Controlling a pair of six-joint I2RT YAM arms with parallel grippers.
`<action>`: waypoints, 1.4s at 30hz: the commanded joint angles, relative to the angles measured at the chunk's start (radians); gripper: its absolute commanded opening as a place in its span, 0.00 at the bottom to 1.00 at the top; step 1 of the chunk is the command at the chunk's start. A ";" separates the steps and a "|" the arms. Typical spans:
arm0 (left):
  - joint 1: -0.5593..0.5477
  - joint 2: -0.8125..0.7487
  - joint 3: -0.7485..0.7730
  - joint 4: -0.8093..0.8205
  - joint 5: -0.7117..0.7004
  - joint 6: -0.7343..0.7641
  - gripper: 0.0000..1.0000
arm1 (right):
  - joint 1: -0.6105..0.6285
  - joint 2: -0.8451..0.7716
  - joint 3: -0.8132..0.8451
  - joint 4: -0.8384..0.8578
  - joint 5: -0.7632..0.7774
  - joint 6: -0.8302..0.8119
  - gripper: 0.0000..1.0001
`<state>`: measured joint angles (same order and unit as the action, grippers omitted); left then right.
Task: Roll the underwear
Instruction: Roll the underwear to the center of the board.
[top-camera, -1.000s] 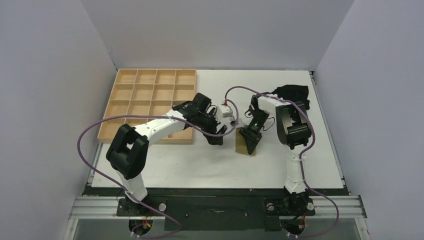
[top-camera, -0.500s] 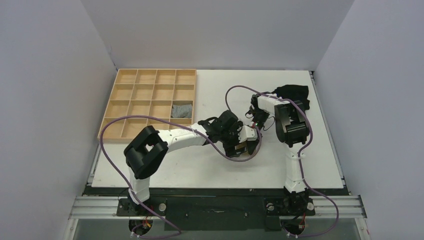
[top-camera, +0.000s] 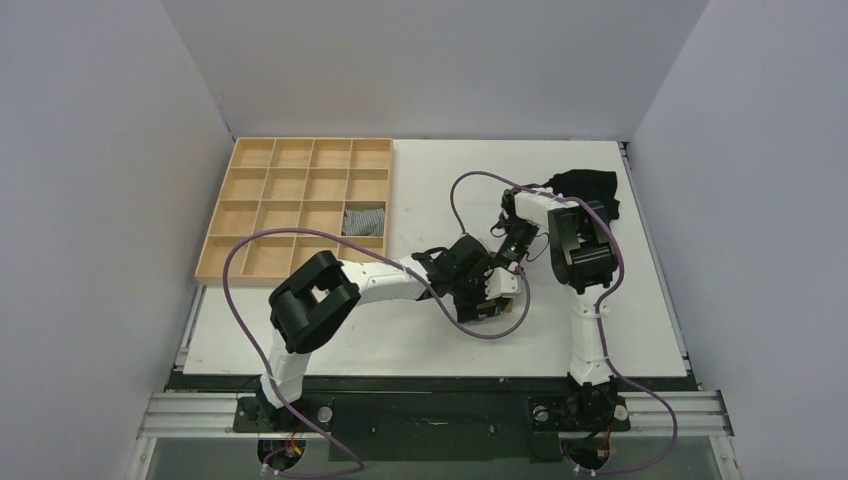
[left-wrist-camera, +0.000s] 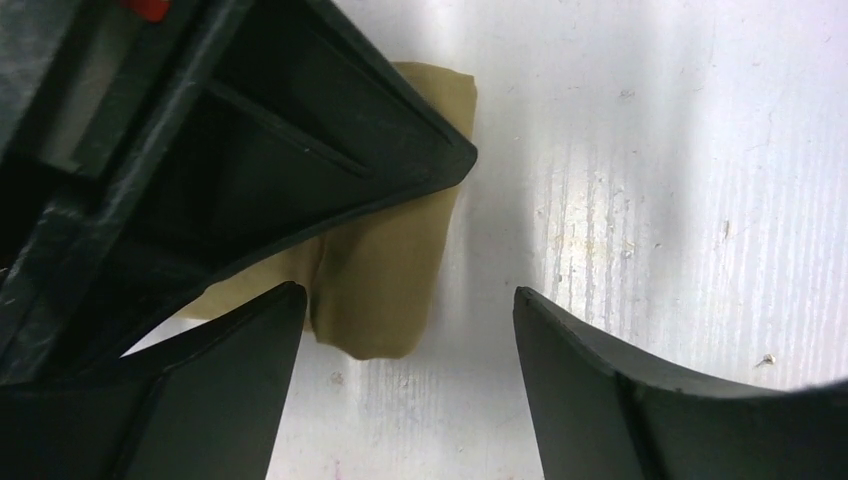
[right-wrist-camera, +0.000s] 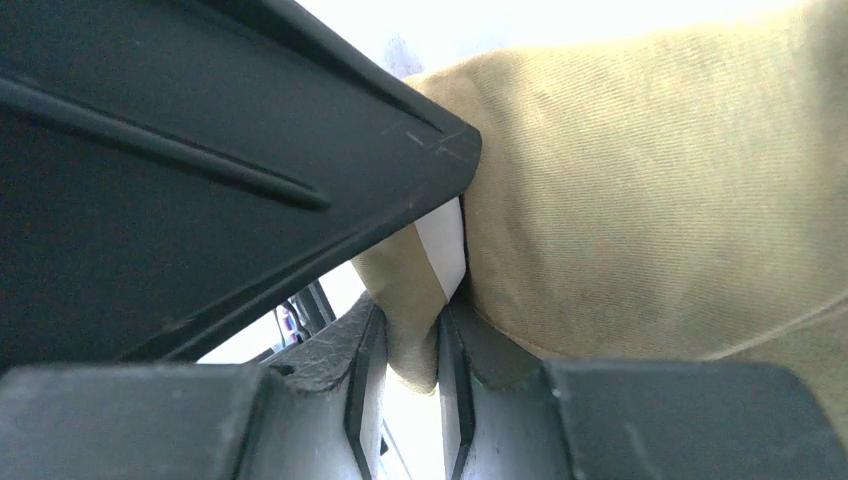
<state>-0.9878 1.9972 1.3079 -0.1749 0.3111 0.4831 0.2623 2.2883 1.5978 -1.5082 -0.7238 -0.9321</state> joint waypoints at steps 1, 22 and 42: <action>-0.011 0.018 0.025 0.055 -0.015 0.010 0.70 | -0.004 0.031 0.019 0.068 0.029 -0.046 0.02; -0.009 0.090 0.053 -0.010 0.039 -0.065 0.00 | -0.009 -0.002 0.007 0.084 0.018 -0.024 0.32; 0.027 0.101 0.005 -0.011 0.104 -0.087 0.00 | -0.154 -0.148 -0.021 0.045 0.025 -0.057 0.56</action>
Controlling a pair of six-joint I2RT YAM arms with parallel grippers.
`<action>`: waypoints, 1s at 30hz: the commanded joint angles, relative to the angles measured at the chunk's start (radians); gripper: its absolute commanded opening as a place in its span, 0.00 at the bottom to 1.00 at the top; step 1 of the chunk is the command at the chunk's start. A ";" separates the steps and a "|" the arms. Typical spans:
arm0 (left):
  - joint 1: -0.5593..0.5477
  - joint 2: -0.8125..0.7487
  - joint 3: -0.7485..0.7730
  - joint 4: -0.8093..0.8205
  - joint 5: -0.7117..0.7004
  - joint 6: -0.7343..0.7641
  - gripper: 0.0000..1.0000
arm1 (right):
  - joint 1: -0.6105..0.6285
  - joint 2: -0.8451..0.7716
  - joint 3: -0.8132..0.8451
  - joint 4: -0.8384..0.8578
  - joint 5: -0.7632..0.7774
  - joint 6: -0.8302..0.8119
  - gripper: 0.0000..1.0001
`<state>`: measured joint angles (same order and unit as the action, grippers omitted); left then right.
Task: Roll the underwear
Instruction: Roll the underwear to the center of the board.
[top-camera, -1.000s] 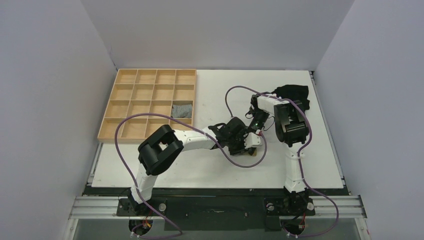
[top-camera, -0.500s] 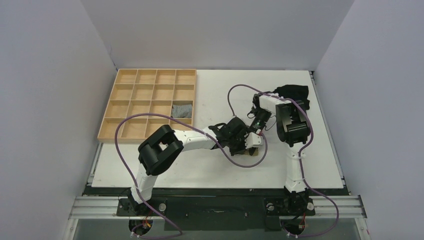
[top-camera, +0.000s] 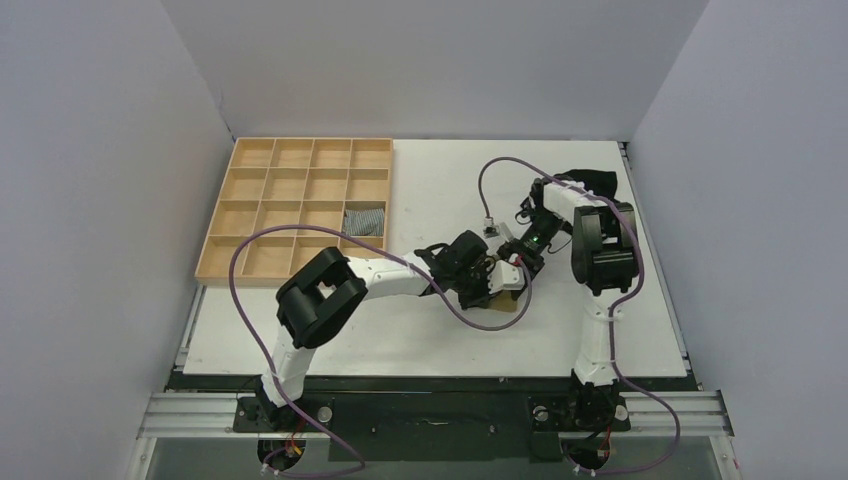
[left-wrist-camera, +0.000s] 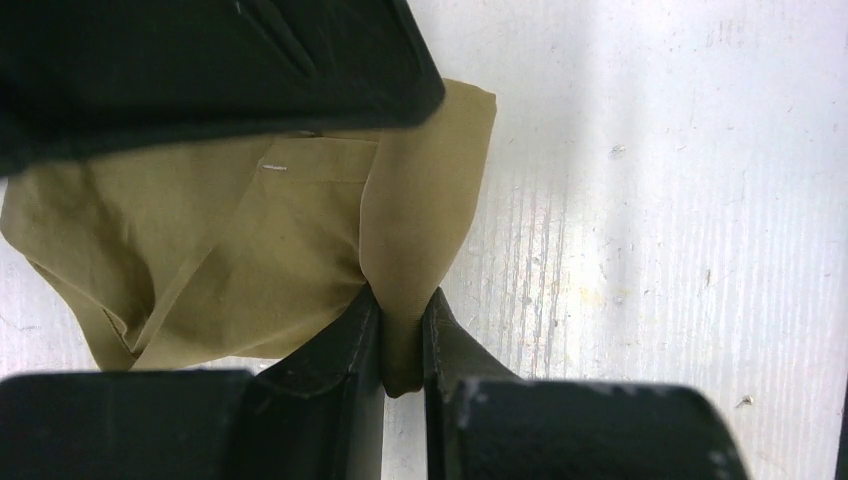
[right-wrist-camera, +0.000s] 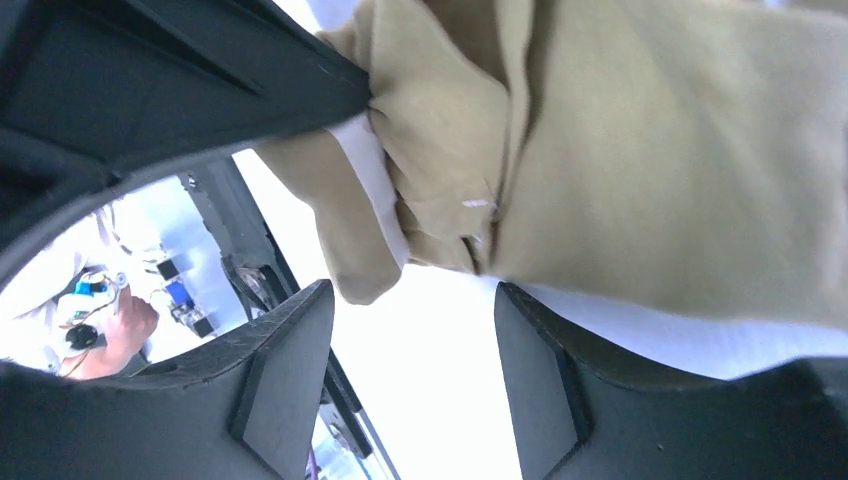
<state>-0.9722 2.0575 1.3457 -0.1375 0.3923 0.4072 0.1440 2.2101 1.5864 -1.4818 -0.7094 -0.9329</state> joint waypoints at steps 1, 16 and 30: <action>0.016 0.042 -0.033 -0.048 0.025 -0.012 0.00 | -0.041 -0.075 -0.011 0.013 0.011 -0.060 0.56; 0.132 0.172 0.148 -0.217 0.276 -0.169 0.00 | -0.272 -0.295 -0.129 -0.005 -0.101 -0.149 0.56; 0.220 0.503 0.637 -0.681 0.602 -0.347 0.00 | -0.249 -0.714 -0.514 0.447 -0.027 0.057 0.58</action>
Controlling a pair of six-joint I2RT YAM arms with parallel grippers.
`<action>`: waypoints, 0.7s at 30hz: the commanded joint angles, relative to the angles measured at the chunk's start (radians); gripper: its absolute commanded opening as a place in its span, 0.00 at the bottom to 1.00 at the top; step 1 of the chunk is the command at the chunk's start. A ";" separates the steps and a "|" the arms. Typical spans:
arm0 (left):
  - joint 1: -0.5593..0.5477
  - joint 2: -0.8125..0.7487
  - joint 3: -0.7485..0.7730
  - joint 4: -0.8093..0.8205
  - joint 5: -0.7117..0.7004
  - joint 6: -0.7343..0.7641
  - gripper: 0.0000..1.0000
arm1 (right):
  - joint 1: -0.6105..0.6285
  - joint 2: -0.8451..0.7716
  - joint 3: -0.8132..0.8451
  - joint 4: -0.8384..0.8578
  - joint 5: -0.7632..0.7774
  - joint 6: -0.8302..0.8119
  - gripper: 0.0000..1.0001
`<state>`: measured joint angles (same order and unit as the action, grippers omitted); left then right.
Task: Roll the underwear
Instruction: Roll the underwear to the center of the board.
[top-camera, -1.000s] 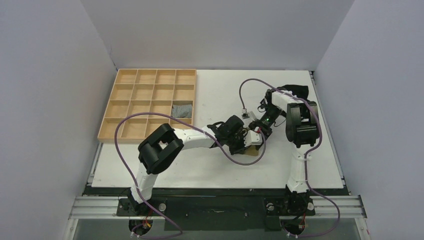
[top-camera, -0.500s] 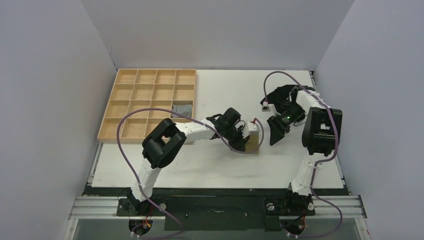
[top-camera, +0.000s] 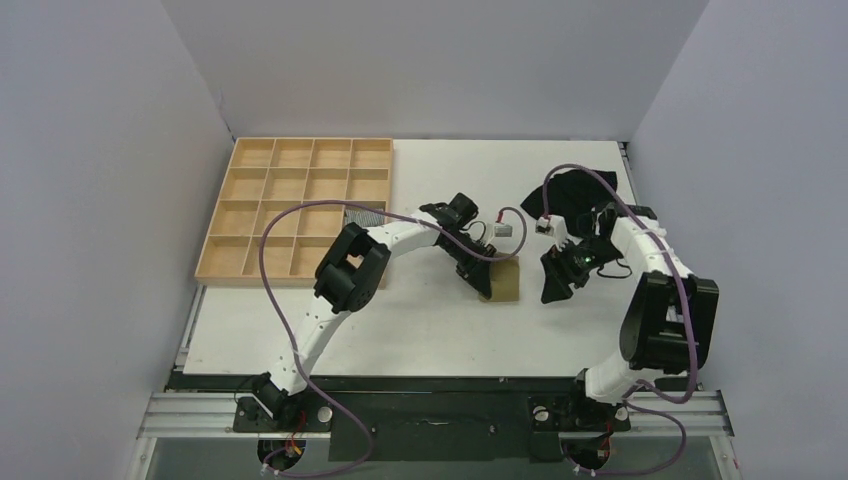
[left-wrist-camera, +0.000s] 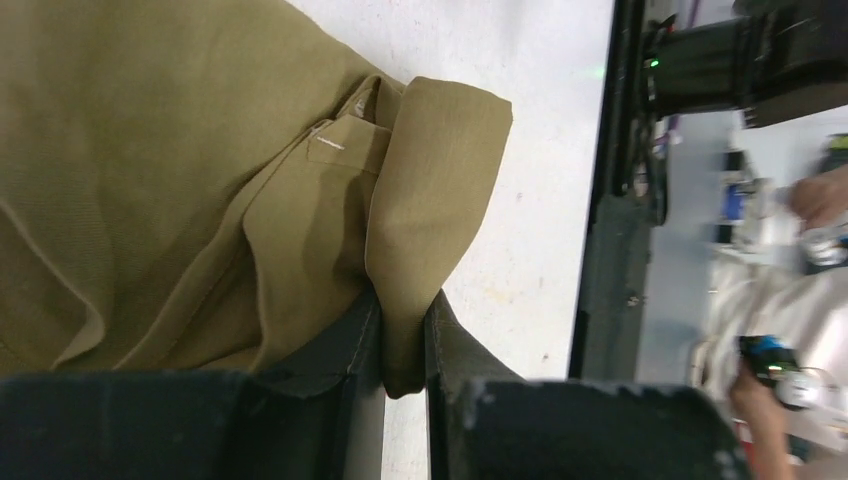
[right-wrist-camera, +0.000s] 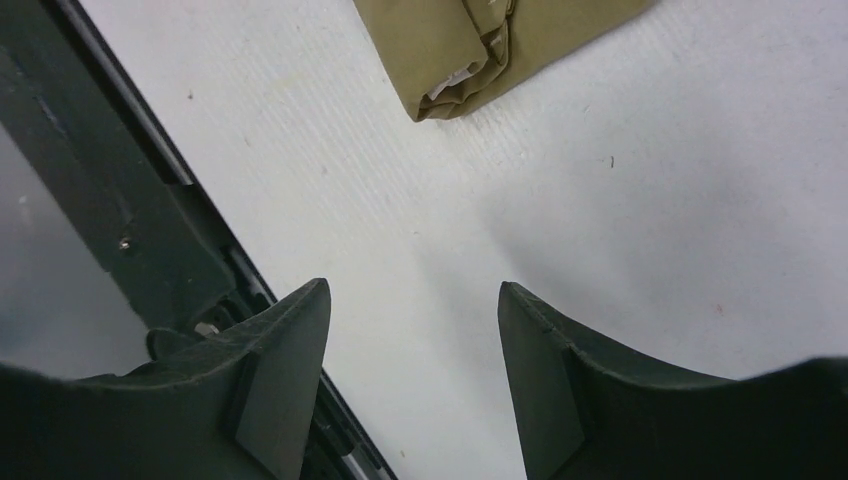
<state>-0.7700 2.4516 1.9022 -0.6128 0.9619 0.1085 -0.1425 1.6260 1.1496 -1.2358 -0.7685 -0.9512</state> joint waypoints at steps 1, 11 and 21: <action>0.021 0.133 0.097 -0.237 0.059 -0.064 0.00 | 0.062 -0.176 -0.093 0.256 0.050 0.107 0.59; 0.037 0.205 0.182 -0.324 0.148 -0.219 0.00 | 0.345 -0.368 -0.255 0.512 0.335 0.242 0.61; 0.042 0.214 0.089 -0.258 0.179 -0.309 0.00 | 0.570 -0.290 -0.271 0.540 0.426 0.249 0.61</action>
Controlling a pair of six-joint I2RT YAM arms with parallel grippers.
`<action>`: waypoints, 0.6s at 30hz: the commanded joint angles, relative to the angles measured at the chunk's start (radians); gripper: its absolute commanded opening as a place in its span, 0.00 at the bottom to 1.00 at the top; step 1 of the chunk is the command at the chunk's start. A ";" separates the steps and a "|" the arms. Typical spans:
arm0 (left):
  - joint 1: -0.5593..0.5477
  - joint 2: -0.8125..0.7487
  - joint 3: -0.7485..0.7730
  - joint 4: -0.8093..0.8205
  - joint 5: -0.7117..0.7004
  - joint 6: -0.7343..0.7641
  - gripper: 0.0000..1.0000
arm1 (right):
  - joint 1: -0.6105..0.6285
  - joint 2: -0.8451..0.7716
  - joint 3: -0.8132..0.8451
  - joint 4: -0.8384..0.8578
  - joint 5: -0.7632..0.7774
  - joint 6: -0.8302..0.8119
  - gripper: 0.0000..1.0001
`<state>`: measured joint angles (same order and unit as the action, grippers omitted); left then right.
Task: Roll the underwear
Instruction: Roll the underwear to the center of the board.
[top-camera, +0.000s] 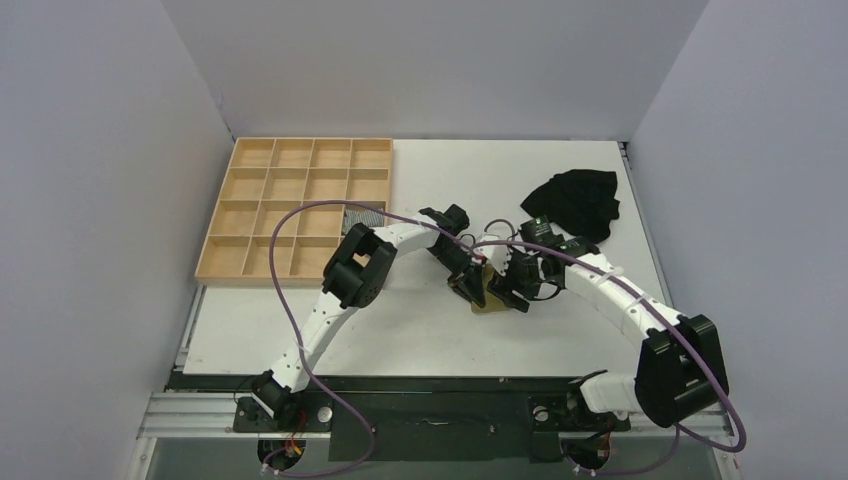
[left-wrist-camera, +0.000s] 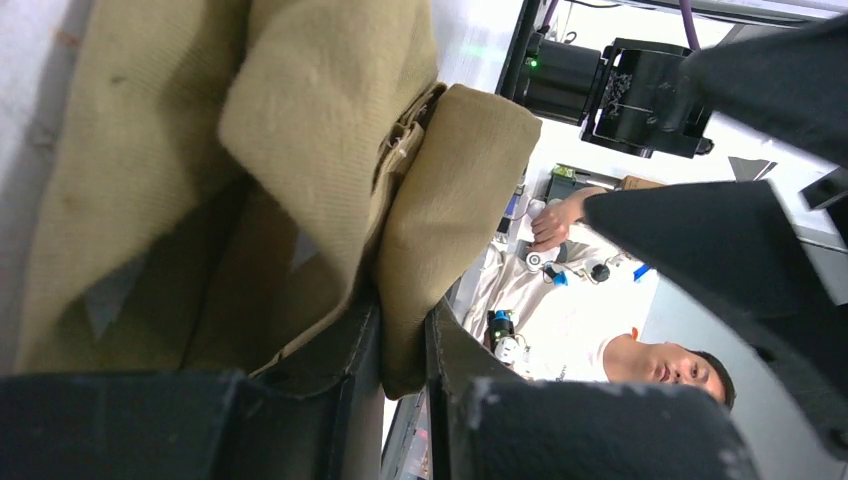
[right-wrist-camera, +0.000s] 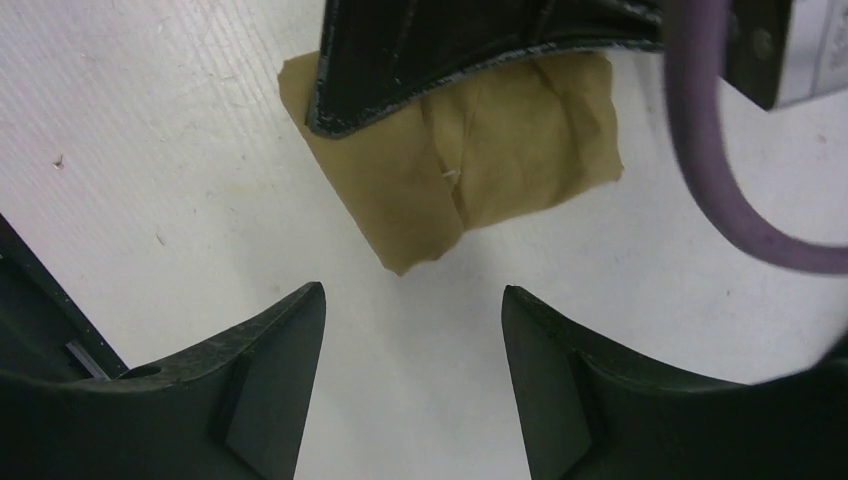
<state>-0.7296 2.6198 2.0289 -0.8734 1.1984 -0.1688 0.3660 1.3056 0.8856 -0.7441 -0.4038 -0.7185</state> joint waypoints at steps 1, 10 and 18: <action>0.001 0.045 -0.040 0.006 -0.055 -0.038 0.00 | 0.071 0.046 -0.007 0.051 0.069 0.016 0.61; 0.007 0.052 -0.043 -0.007 -0.057 -0.024 0.00 | 0.131 0.149 0.020 0.045 0.093 -0.016 0.61; 0.008 0.057 -0.030 -0.030 -0.062 0.001 0.00 | 0.134 0.235 0.042 0.048 0.113 -0.052 0.61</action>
<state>-0.7265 2.6198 2.0228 -0.8646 1.2110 -0.1665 0.4927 1.5070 0.8871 -0.7151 -0.3172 -0.7441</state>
